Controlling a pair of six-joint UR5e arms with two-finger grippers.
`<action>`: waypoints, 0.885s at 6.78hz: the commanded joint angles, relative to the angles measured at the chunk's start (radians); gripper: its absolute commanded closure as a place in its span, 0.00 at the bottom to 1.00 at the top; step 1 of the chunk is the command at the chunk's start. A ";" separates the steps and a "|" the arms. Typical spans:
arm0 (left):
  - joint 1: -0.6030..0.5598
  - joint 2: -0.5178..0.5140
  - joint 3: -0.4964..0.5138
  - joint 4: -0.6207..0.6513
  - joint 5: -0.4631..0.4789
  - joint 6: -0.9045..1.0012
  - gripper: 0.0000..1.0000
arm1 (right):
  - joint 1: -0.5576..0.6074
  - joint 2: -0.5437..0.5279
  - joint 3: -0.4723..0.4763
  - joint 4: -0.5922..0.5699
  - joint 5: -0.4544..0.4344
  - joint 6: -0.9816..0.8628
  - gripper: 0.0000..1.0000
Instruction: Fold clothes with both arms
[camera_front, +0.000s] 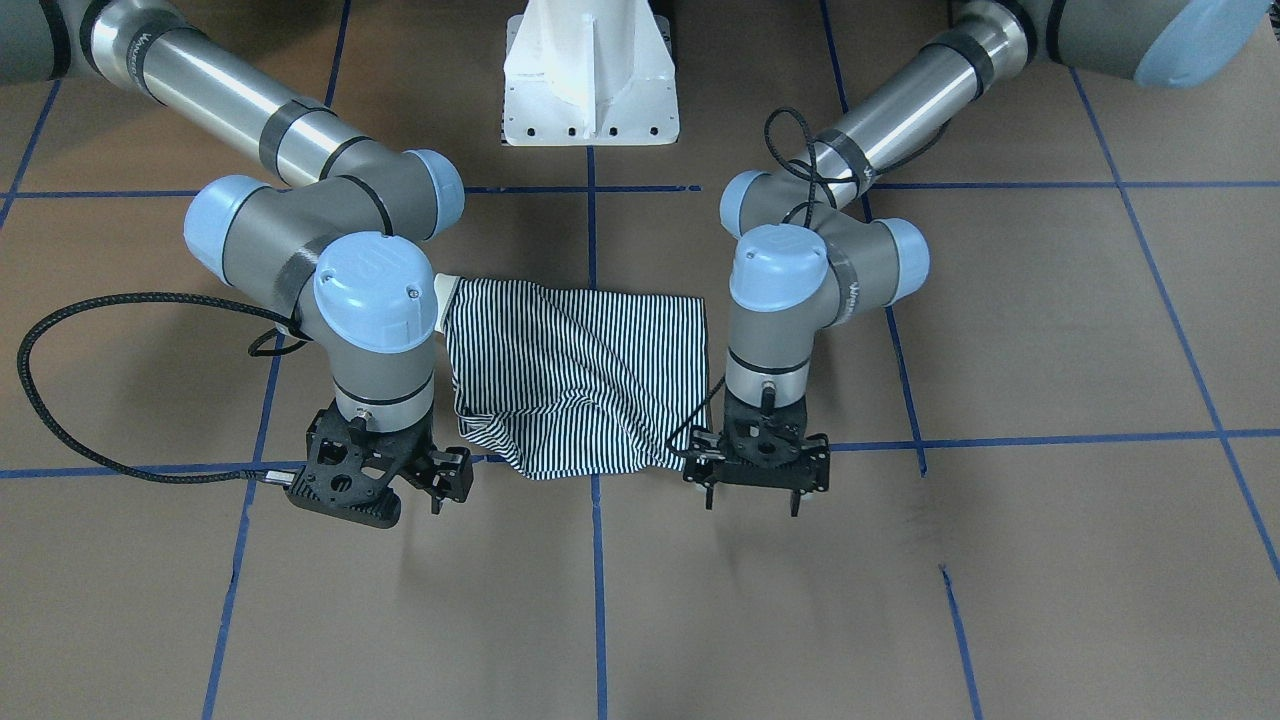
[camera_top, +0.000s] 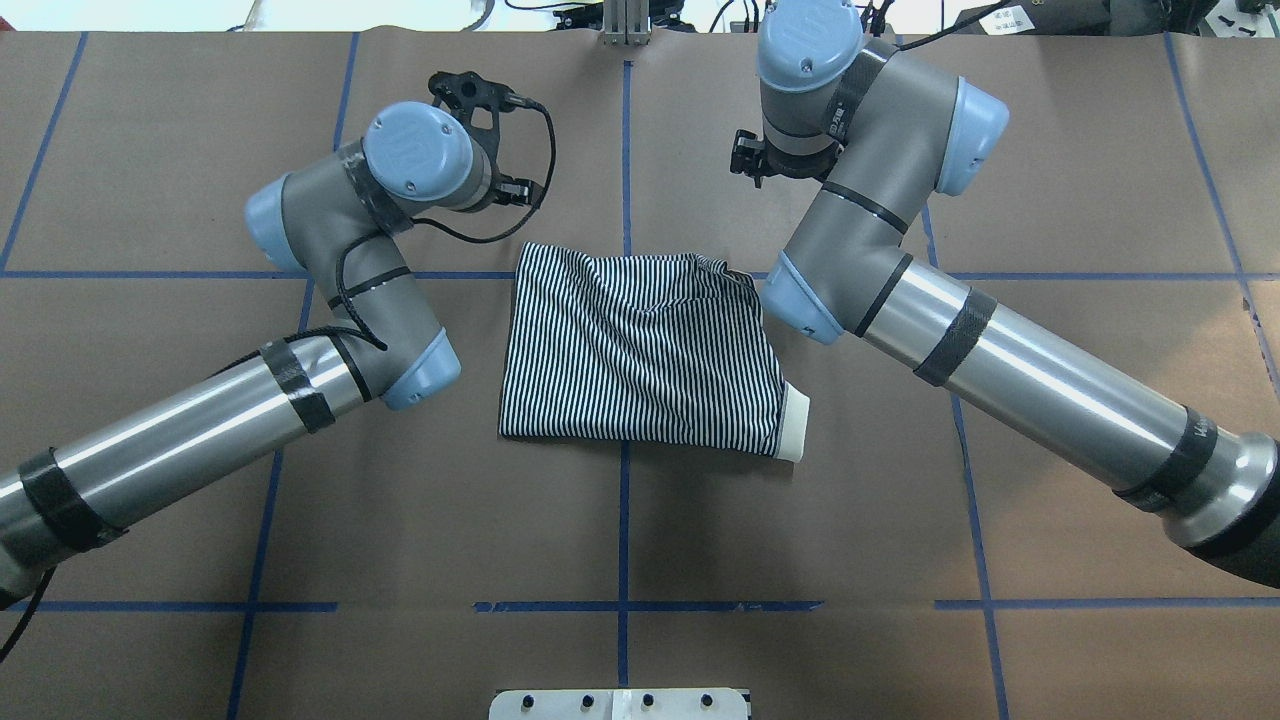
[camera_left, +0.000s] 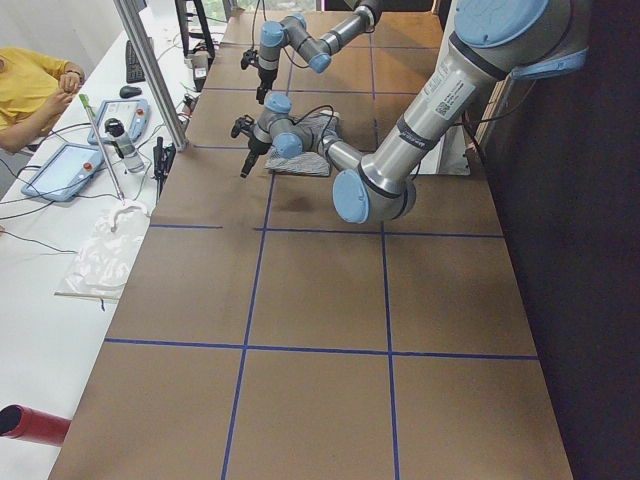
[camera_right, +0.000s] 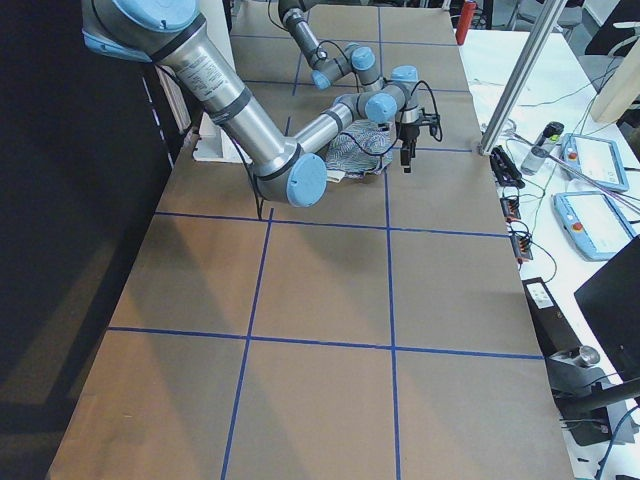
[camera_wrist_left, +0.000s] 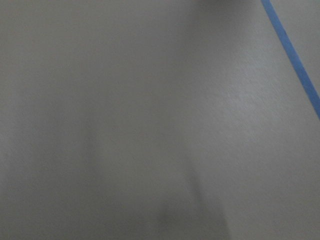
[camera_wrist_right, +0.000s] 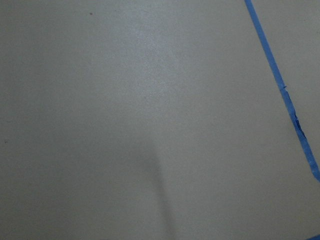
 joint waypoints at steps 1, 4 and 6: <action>-0.052 0.039 -0.021 -0.114 -0.154 0.087 0.00 | 0.000 -0.078 0.073 0.001 0.003 -0.005 0.00; -0.081 0.265 -0.395 -0.064 -0.231 0.125 0.00 | 0.081 -0.268 0.233 0.037 0.100 -0.191 0.00; -0.160 0.397 -0.520 -0.035 -0.306 0.344 0.00 | 0.215 -0.570 0.444 0.037 0.199 -0.422 0.00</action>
